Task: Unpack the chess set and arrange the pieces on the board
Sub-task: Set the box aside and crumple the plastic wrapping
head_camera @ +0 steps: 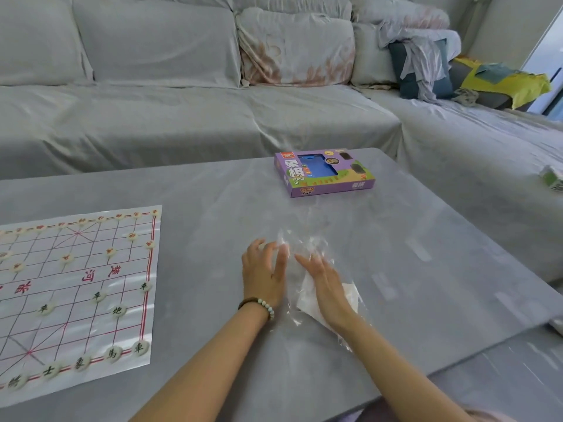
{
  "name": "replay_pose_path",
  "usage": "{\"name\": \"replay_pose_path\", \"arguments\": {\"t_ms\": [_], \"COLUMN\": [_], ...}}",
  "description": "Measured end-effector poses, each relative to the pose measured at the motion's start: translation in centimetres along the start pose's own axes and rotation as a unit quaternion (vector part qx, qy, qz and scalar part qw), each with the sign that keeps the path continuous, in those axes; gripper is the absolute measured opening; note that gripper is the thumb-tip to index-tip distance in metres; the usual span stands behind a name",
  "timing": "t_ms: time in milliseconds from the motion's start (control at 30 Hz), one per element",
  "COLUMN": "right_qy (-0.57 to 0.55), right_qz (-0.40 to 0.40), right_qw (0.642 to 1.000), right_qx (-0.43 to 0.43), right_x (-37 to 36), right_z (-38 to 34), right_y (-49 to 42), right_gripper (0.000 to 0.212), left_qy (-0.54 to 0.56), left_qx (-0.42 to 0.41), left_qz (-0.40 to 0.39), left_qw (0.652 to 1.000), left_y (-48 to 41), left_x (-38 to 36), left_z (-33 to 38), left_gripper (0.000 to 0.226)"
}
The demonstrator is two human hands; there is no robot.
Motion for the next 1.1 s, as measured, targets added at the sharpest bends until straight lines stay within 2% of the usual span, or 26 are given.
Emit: {"name": "replay_pose_path", "arguments": {"t_ms": [67,167,233,333,400,467,500,567,633,700,733,833,933,1033,1100], "right_qy": [-0.118,-0.235,-0.242,-0.208,-0.17,-0.141,-0.147,-0.236,-0.339,-0.371,-0.367,-0.33,-0.297,-0.272,-0.23], "right_qz": [-0.027,-0.055,-0.058,-0.031,0.045,0.126,0.128,0.07,0.013,-0.002,-0.004,-0.015,-0.04,0.026,0.043], "right_qw": [0.993,0.97,0.968,0.977,0.984,0.98,0.978,0.969,0.941,0.929,0.93,0.943,0.954,0.96,0.964], "right_qx": [-0.007,-0.022,-0.033,-0.015,0.03,0.068,0.069,0.023,0.0,-0.009,-0.017,-0.044,-0.019,0.056,0.129], "right_x": [-1.1,-1.4,-1.3,-1.1,-0.6,-0.5,-0.8,-2.2,-3.1,-3.3,-3.4,-3.9,-4.0,-4.0,-4.9], "right_z": [-1.2,-2.5,-3.0,-3.3,-3.2,-2.9,-2.9,-2.6,-2.8,-3.2,-3.3,-3.7,-5.2,-7.4,-9.2], "right_y": [0.1,-0.5,-1.1,-1.7,-1.7,-1.4,-1.3,-1.6,-2.1,-2.5,-2.6,-2.4,-1.8,-0.4,0.6], "right_gripper": [0.05,0.057,0.055,0.047,0.047,0.051,0.057,0.067,0.065,0.065,0.07,0.084,0.071,0.062,0.062], "left_qy": [0.077,0.151,0.157,0.135,0.139,0.169,0.186,0.193,0.226,0.279,0.285,0.277,0.295,0.261,0.227], "left_qx": [0.016,0.064,0.062,0.077,0.114,0.155,0.17,0.174,0.142,0.12,0.112,0.127,0.165,0.136,0.103], "left_qz": [-0.027,0.028,0.07,0.129,0.213,0.287,0.299,0.253,0.146,0.059,0.053,0.131,0.202,0.254,0.238], "left_qw": [0.997,0.986,0.983,0.979,0.96,0.93,0.92,0.932,0.952,0.951,0.95,0.943,0.919,0.921,0.939], "left_y": [0.4,0.2,-0.2,-1.5,-2.5,-3.1,-3.4,-3.6,-2.9,-1.8,-1.4,-1.4,-2.0,-1.9,-1.3], "left_x": [-0.5,0.0,0.8,2.2,3.5,4.6,4.7,3.8,2.0,1.1,1.0,2.0,4.2,6.7,7.7], "left_z": [0.5,0.6,1.0,1.6,1.5,1.4,1.2,1.4,2.3,3.5,3.7,3.1,3.1,3.7,4.5], "left_gripper": [0.092,0.092,0.085,0.055,0.038,0.039,0.041,0.05,0.065,0.073,0.073,0.067,0.056,0.048,0.032]}}
Point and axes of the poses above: each hand's wrist, its own y-axis away from the middle knuckle, its own x-axis out of the back of the hand, z = x × y, the point moved 3 cm from there along -y, towards the middle knuckle, and after that the axes turned 4 degrees about -z, right-handed, at the moved point
